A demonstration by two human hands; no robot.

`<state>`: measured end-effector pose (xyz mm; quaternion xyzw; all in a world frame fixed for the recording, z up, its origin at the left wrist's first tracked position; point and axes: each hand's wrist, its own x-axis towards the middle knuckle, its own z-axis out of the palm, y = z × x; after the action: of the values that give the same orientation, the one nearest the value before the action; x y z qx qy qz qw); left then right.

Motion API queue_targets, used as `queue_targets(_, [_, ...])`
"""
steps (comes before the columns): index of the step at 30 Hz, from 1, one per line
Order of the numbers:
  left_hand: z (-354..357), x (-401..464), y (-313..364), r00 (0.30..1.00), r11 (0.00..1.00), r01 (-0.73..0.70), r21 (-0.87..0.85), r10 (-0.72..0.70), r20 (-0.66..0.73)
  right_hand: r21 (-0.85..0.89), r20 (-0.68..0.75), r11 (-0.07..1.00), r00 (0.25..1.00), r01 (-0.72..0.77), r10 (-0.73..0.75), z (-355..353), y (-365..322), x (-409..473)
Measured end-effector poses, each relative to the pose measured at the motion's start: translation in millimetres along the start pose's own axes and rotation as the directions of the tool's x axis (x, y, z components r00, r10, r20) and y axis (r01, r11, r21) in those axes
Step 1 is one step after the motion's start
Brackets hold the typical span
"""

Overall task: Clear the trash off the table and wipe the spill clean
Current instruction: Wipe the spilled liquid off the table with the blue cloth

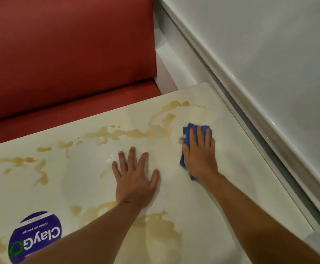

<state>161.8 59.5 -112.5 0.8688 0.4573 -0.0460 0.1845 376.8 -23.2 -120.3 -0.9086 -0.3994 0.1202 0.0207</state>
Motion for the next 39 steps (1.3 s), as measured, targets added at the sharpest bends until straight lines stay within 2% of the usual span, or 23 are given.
queue_targets(3, [-0.1, 0.0, 0.6, 1.000, 1.000, 0.003, 0.012, -0.003, 0.000, -0.022, 0.001, 0.995, 0.995, 0.097, -0.097, 11.6, 0.8, -43.9])
queue_targets(6, [-0.4, 0.9, -0.1, 1.000, 1.000, 0.003, 0.013, -0.003, 0.004, -0.023, 0.037, 0.992, 0.992, 0.121, -0.120, 3.9, 7.3, -24.5])
queue_targets(13, [-2.7, -0.2, 0.9, 1.000, 1.000, 0.002, -0.001, -0.002, 0.008, 0.095, -0.008, 0.990, 0.995, -0.102, 0.103, -25.1, 13.0, 107.1])
queue_targets(16, [-2.8, -0.8, 1.3, 1.000, 1.000, 0.003, -0.008, -0.003, 0.014, 0.083, 0.017, 0.989, 0.992, -0.124, 0.123, -27.6, 7.6, 119.9])
queue_targets(19, [-2.7, -0.1, 0.2, 1.000, 1.000, 0.002, -0.003, -0.002, 0.016, 0.051, 0.003, 0.997, 0.998, -0.060, 0.060, -13.3, 4.3, 70.1])
queue_targets(24, [-1.6, 0.6, -0.3, 1.000, 1.000, 0.001, 0.028, -0.002, 0.023, -0.012, -0.038, 0.998, 0.998, 0.057, -0.058, 21.1, -1.0, -73.3])
queue_targets(27, [-1.4, 0.8, 0.2, 1.000, 1.000, 0.003, 0.029, -0.004, 0.030, -0.012, -0.014, 0.994, 0.994, 0.109, -0.109, 21.3, 7.4, -90.1])
queue_targets(30, [-1.3, 1.0, 0.4, 1.000, 1.000, 0.003, 0.018, -0.003, 0.025, 0.023, -0.020, 0.993, 0.993, 0.114, -0.113, 6.8, 14.5, -42.3])
queue_targets(36, [-0.9, 0.3, 0.5, 1.000, 1.000, 0.002, 0.016, -0.002, 0.023, 0.046, -0.010, 0.999, 1.000, 0.009, -0.008, -22.4, 18.5, 106.6])
queue_targets(39, [-0.5, 0.2, -0.4, 1.000, 1.000, 0.002, 0.025, -0.002, 0.023, 0.033, -0.010, 0.999, 1.000, -0.016, 0.016, -25.8, 12.6, 133.3])
